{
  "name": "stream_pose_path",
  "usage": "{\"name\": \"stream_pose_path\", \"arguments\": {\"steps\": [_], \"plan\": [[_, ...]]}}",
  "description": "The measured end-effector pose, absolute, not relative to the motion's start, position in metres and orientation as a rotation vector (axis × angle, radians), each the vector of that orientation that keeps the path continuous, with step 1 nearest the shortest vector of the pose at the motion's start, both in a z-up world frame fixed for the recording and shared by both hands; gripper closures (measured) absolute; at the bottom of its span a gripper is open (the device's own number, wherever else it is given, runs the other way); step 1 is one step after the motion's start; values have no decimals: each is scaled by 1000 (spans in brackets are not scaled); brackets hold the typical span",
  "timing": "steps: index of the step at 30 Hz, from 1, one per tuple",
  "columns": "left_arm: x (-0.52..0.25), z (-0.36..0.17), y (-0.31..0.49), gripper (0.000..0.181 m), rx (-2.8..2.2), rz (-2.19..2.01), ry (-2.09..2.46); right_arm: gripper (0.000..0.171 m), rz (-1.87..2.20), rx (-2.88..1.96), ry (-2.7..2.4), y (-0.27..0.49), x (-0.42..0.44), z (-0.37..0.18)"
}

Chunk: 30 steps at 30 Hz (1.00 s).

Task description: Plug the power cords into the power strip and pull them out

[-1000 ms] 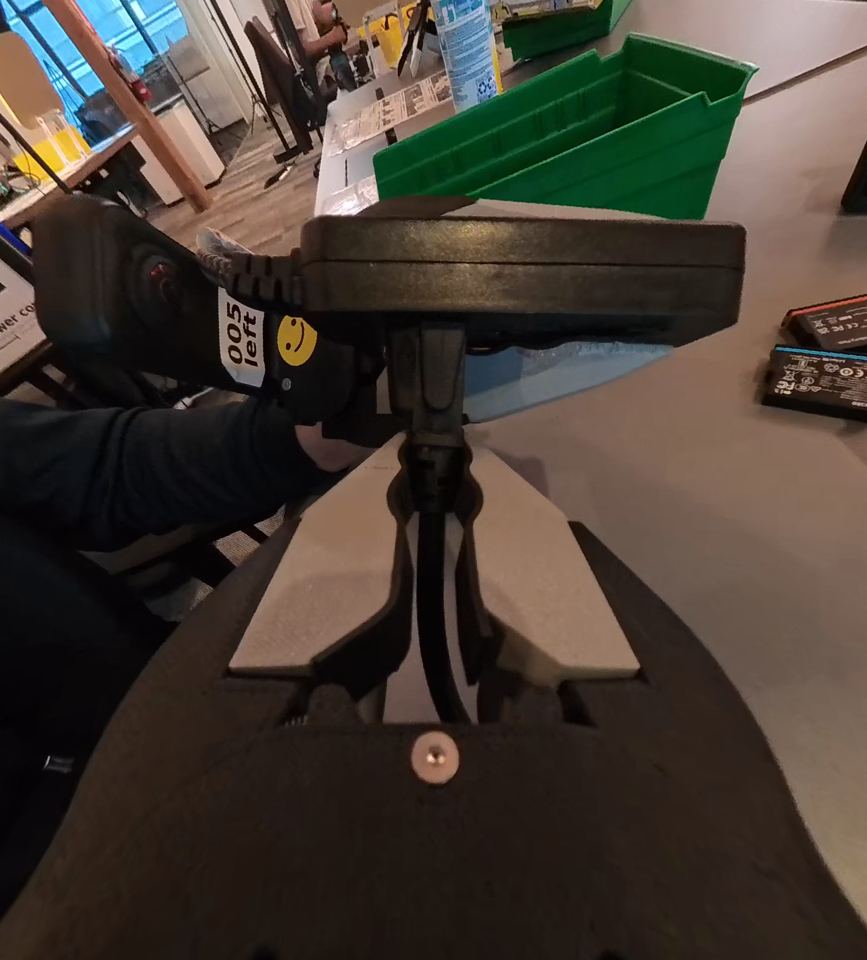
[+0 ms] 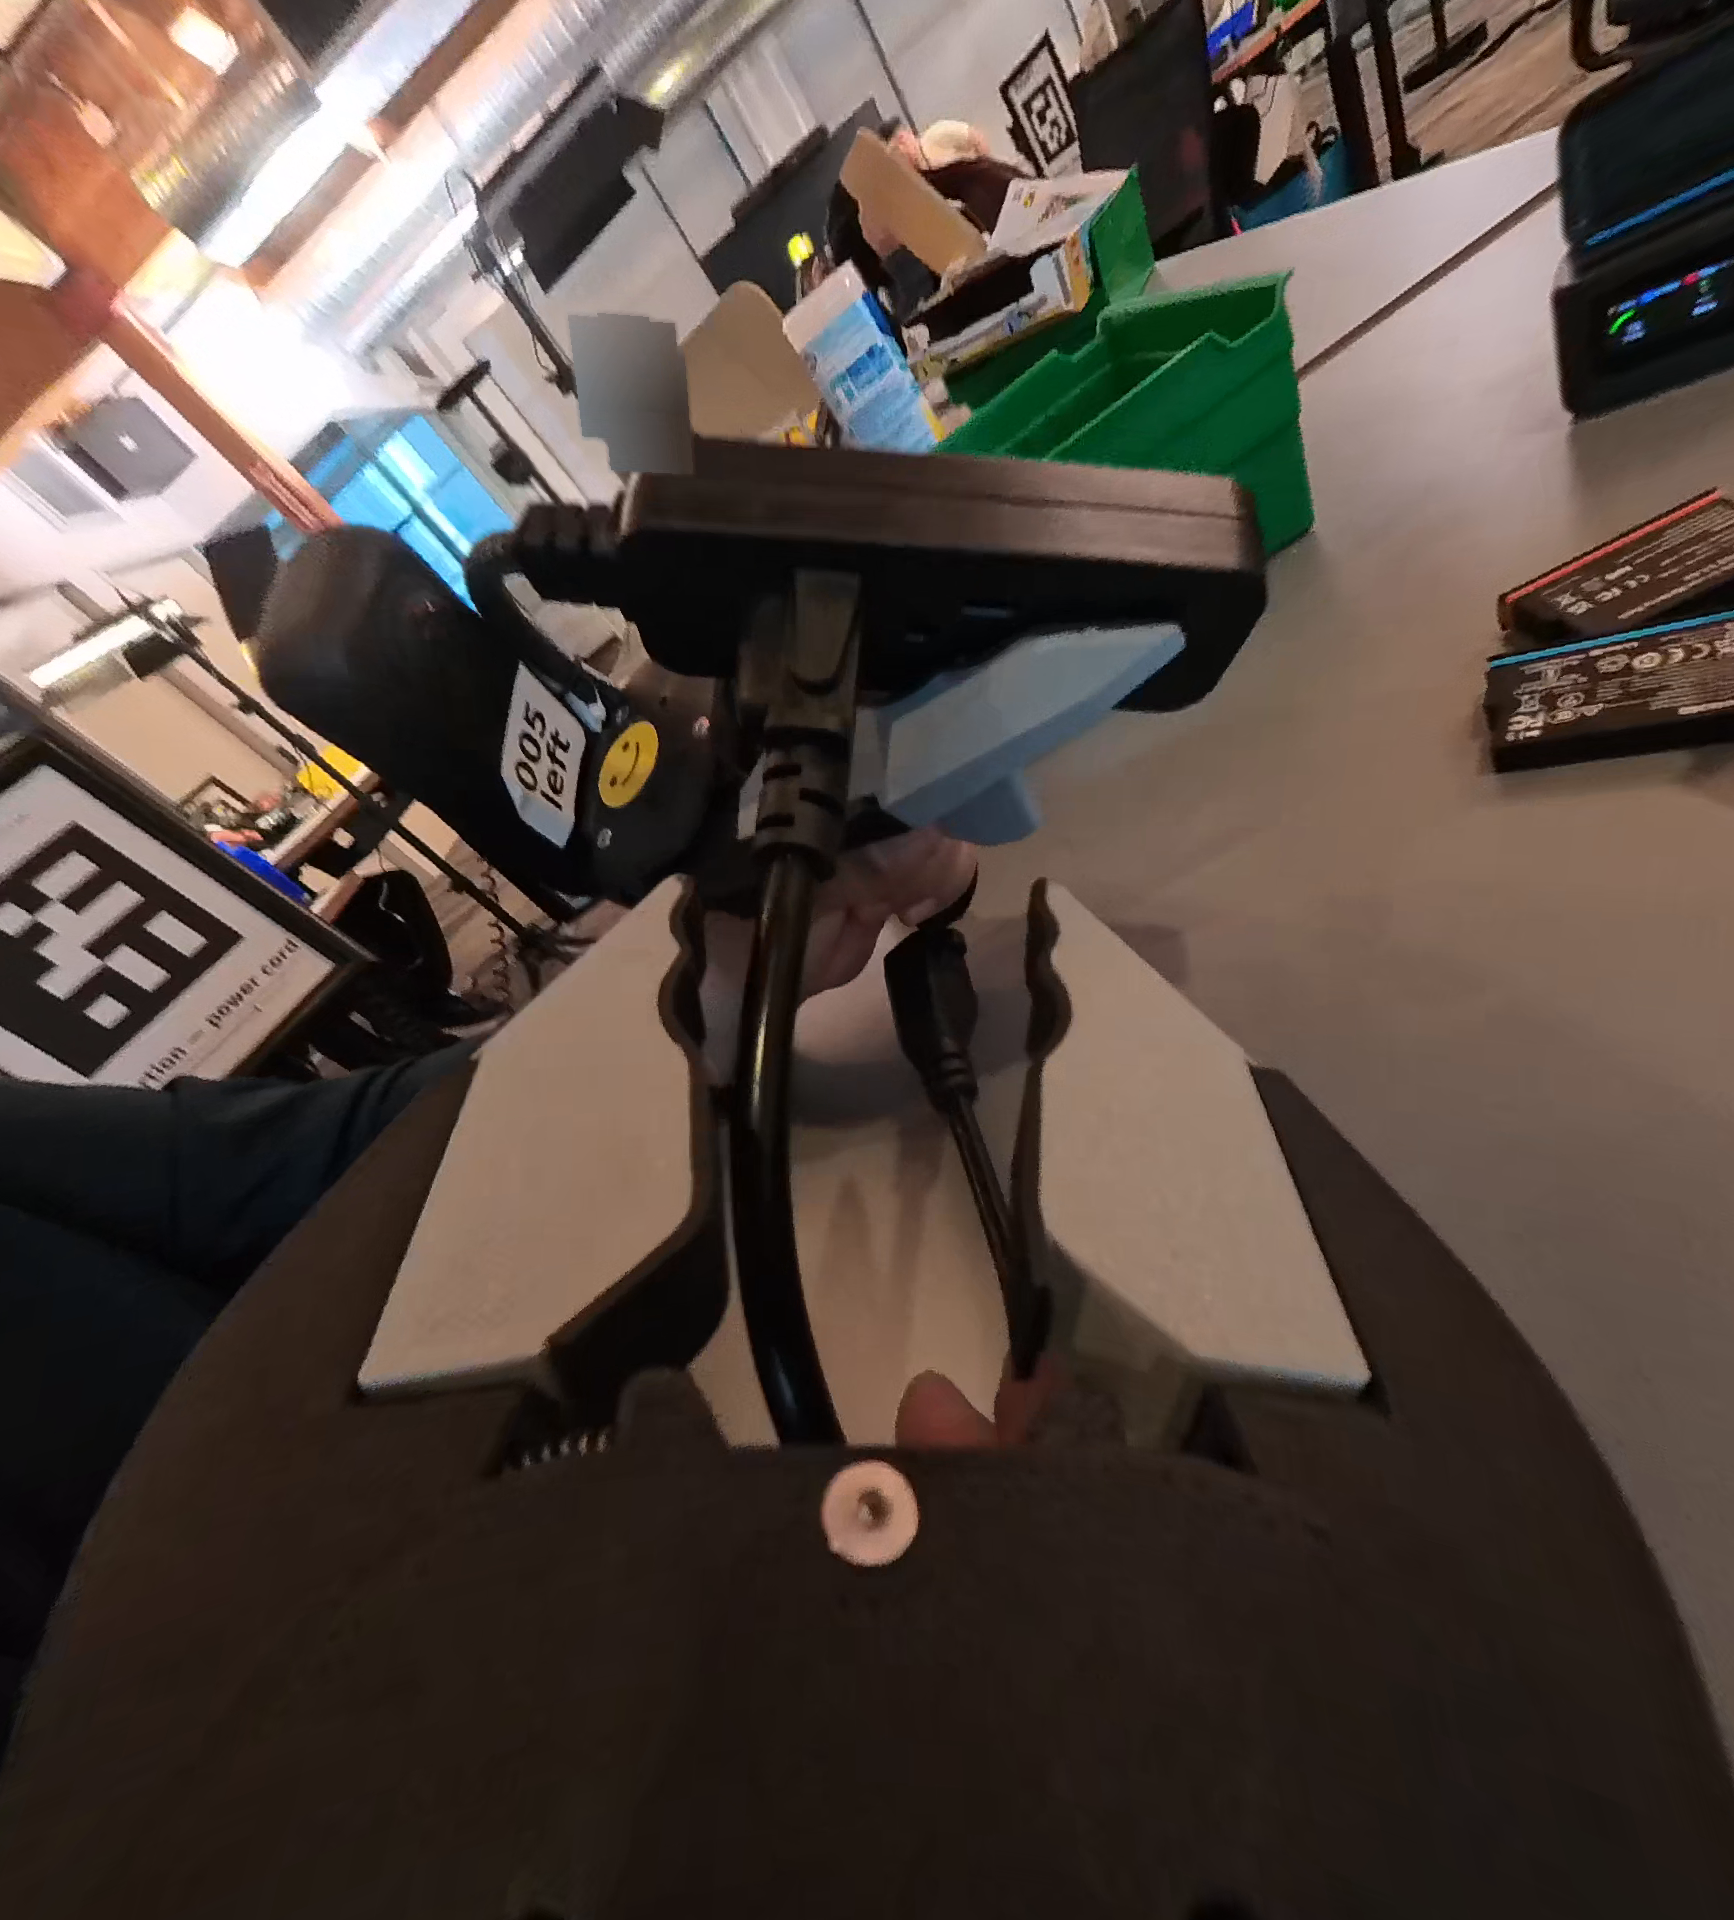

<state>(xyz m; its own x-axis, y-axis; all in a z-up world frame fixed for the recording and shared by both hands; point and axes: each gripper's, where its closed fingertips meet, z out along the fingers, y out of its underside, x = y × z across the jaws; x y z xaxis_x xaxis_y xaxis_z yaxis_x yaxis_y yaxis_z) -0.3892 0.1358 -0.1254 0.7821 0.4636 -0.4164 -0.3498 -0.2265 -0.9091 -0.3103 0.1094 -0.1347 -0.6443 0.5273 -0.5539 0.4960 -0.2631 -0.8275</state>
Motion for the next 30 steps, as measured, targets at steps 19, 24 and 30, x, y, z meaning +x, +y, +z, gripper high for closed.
{"name": "stream_pose_path", "arguments": {"steps": [19, 24, 30], "plan": [[-389, -132, 139, 154, -1660, 656, -119, 67, 2166, -1236, -1601, 166, -309, -96], [-381, -135, 145, 155, -1671, 591, -82, 55, 1674, -1277, -1785, 189, -319, -131], [-376, -139, 149, 154, -1685, 583, -40, 60, 1234, -1177, -1816, 204, -339, -140]]}}
